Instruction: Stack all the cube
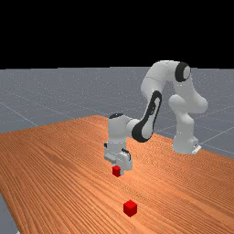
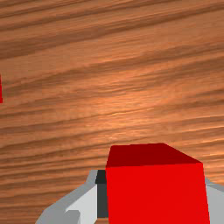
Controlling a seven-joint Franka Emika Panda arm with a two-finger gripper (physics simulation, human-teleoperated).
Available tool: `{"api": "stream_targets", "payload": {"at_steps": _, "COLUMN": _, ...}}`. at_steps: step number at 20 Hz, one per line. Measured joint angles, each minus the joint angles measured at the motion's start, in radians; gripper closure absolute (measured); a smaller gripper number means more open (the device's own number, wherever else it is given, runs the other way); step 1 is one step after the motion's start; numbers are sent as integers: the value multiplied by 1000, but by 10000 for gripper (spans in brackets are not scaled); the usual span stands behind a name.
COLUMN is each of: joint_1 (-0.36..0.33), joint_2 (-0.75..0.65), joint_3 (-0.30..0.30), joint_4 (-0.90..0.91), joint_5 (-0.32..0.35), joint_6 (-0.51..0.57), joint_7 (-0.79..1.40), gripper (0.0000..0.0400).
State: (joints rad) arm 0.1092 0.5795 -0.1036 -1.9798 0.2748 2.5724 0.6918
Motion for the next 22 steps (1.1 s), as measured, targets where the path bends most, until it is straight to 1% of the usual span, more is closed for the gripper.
{"api": "stream_targets", "payload": {"at_steps": 1, "joint_1": 12, "joint_2": -18, "joint_3": 2, "joint_4": 48, "joint_5": -6, "joint_6": -77, "joint_7": 30, "gripper": 203}}
{"api": "stream_targets", "payload": {"at_steps": 2, "joint_1": 34, "joint_2": -30, "joint_3": 8, "joint_4": 93, "joint_5": -15, "joint_6": -122, "joint_7": 61, "gripper": 203}}
{"api": "stream_targets", "payload": {"at_steps": 3, "joint_1": 62, "joint_2": -37, "joint_3": 18, "joint_4": 125, "joint_5": -24, "joint_6": -145, "joint_7": 89, "gripper": 203}}
{"api": "stream_targets", "payload": {"at_steps": 5, "joint_1": 135, "joint_2": -30, "joint_3": 38, "joint_4": 186, "joint_5": -64, "joint_6": -171, "joint_7": 138, "gripper": 203}}
{"api": "stream_targets", "payload": {"at_steps": 6, "joint_1": 171, "joint_2": -10, "joint_3": 45, "joint_4": 230, "joint_5": -83, "joint_6": -180, "joint_7": 160, "gripper": 203}}
{"api": "stream_targets", "payload": {"at_steps": 8, "joint_1": 213, "joint_2": 62, "joint_3": 50, "joint_4": 331, "joint_5": -103, "joint_6": -190, "joint_7": 193, "gripper": 203}}
{"api": "stream_targets", "payload": {"at_steps": 9, "joint_1": 222, "joint_2": 110, "joint_3": 46, "joint_4": 384, "joint_5": -112, "joint_6": -201, "joint_7": 206, "gripper": 203}}
{"api": "stream_targets", "payload": {"at_steps": 11, "joint_1": 223, "joint_2": 215, "joint_3": 29, "joint_4": 527, "joint_5": -133, "joint_6": -273, "joint_7": 226, "gripper": 203}}
{"api": "stream_targets", "payload": {"at_steps": 13, "joint_1": 214, "joint_2": 275, "joint_3": 13, "joint_4": 600, "joint_5": -145, "joint_6": -307, "joint_7": 235, "gripper": 203}}
{"api": "stream_targets", "payload": {"at_steps": 16, "joint_1": 209, "joint_2": 322, "joint_3": 6, "joint_4": 626, "joint_5": -152, "joint_6": -322, "joint_7": 239, "gripper": 203}}
{"api": "stream_targets", "payload": {"at_steps": 22, "joint_1": 231, "joint_2": 328, "joint_3": 12, "joint_4": 637, "joint_5": -160, "joint_6": -326, "joint_7": 244, "gripper": 203}}
